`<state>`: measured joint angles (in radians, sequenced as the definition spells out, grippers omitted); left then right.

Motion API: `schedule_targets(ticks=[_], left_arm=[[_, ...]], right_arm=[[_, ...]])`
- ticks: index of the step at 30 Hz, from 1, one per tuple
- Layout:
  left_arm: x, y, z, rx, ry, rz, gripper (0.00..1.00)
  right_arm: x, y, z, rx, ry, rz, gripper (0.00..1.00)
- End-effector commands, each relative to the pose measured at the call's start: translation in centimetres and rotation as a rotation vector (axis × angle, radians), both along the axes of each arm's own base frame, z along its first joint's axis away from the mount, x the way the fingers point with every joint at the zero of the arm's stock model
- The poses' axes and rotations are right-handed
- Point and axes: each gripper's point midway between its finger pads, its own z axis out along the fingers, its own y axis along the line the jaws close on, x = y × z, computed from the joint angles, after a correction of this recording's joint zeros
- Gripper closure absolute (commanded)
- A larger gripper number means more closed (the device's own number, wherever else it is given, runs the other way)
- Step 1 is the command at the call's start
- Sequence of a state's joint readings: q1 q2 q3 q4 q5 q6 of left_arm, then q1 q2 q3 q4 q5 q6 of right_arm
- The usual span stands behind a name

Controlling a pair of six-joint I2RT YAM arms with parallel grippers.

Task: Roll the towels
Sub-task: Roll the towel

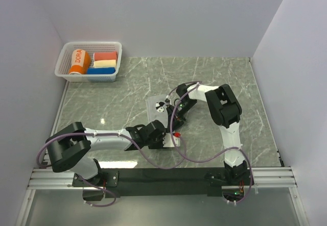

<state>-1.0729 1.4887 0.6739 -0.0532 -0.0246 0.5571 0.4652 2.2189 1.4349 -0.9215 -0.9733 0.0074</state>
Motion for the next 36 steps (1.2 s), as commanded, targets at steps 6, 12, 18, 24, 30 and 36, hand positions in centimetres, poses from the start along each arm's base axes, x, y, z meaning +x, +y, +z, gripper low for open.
schedule_targets(ticks=[6, 12, 18, 24, 30, 36], left_arm=[[-1.3, 2.3, -2.5, 0.058, 0.140, 0.037, 0.78], [-3.0, 4.9, -2.0, 0.038, 0.397, 0.059, 0.98], [-4.4, 4.9, -0.9, -0.020, 0.655, 0.002, 0.99], [-2.4, 3.7, -0.4, -0.066, 0.805, 0.014, 0.99], [-1.0, 4.7, -2.1, -0.042, 0.988, 0.075, 0.99], [0.4, 5.9, -4.3, 0.019, 1.053, 0.127, 0.99]], right_arm=[[3.0, 0.6, -4.2, -0.070, -0.114, 0.035, 0.71], [5.0, 0.7, -0.9, 0.000, -0.230, -0.027, 0.72], [9.5, -4.9, 4.7, 0.011, -0.497, -0.195, 0.62], [12.6, -11.5, 11.4, -0.062, -0.833, -0.280, 0.56], [11.0, -14.9, 20.5, -0.134, -1.274, -0.297, 0.39], [7.0, -14.6, 22.5, -0.060, -1.322, -0.194, 0.00]])
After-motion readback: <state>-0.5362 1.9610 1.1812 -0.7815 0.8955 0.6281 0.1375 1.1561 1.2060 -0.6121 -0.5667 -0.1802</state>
